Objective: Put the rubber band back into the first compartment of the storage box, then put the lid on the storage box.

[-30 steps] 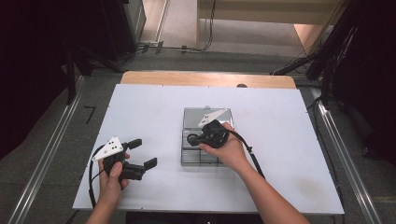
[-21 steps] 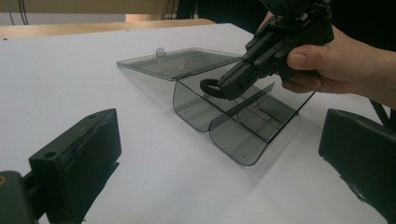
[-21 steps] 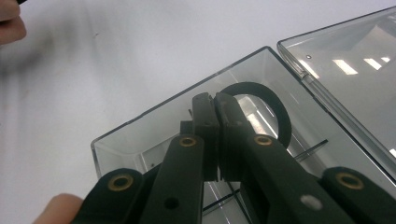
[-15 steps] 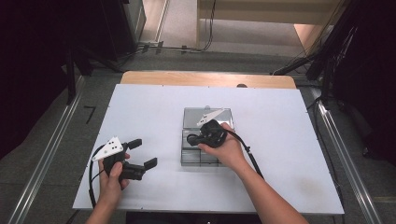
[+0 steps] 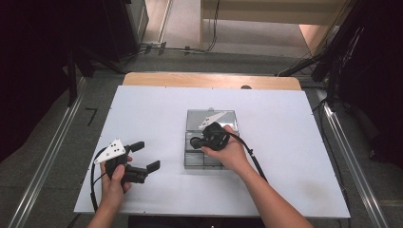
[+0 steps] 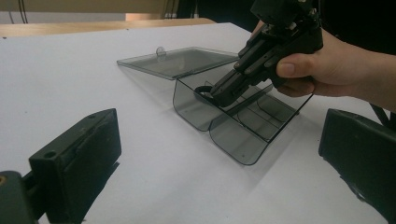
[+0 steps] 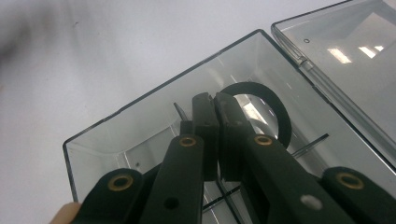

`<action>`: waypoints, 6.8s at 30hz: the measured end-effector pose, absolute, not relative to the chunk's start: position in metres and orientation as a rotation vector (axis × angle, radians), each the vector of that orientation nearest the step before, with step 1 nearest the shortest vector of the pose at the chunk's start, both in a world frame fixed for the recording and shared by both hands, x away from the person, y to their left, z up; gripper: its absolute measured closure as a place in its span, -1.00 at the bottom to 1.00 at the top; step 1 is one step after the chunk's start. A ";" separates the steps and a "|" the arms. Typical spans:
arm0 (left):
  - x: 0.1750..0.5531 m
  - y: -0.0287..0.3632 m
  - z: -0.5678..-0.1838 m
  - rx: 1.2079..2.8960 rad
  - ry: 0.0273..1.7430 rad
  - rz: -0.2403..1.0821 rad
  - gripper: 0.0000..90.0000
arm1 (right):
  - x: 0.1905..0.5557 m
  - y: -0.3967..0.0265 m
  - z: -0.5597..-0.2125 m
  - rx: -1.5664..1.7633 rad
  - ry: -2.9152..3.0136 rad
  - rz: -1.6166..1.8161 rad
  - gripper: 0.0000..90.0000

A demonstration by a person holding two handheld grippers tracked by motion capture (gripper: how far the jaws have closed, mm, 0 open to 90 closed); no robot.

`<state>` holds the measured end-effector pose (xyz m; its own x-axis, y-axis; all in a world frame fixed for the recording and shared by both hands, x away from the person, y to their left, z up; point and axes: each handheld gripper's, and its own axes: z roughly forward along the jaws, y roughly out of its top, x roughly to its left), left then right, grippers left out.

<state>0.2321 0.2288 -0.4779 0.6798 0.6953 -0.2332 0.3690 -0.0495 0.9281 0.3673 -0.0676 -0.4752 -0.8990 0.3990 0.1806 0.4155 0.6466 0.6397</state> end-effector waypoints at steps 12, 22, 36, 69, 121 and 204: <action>0.232 0.228 -0.478 1.663 0.874 0.330 -1.00 | 0.369 -0.064 -0.480 -0.715 -2.848 -1.049 0.89; 0.232 0.229 -0.478 1.661 0.878 0.328 -1.00 | 0.371 -0.065 -0.480 -0.751 -2.828 -1.048 0.70; 0.232 0.228 -0.478 1.665 0.876 0.331 -1.00 | 0.370 -0.069 -0.472 -0.754 -2.818 -1.121 -0.01; 0.233 0.228 -0.479 1.666 0.875 0.332 -1.00 | 0.378 -0.096 -0.437 -0.799 -2.658 -1.335 -1.00; 0.231 0.227 -0.477 1.665 0.871 0.335 -1.00 | 0.422 -0.157 -0.444 -1.075 -2.624 -1.392 -1.00; 0.340 0.164 -0.450 1.708 0.863 0.224 -1.00 | 0.443 -0.188 -0.499 -1.442 -2.368 -1.285 -0.45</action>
<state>0.3395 0.1635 -0.4497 0.7114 0.6441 -0.2810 0.4267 -0.0781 0.9010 0.4429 -0.1877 -0.4991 -0.5516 0.6939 0.4628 0.7662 0.2023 0.6100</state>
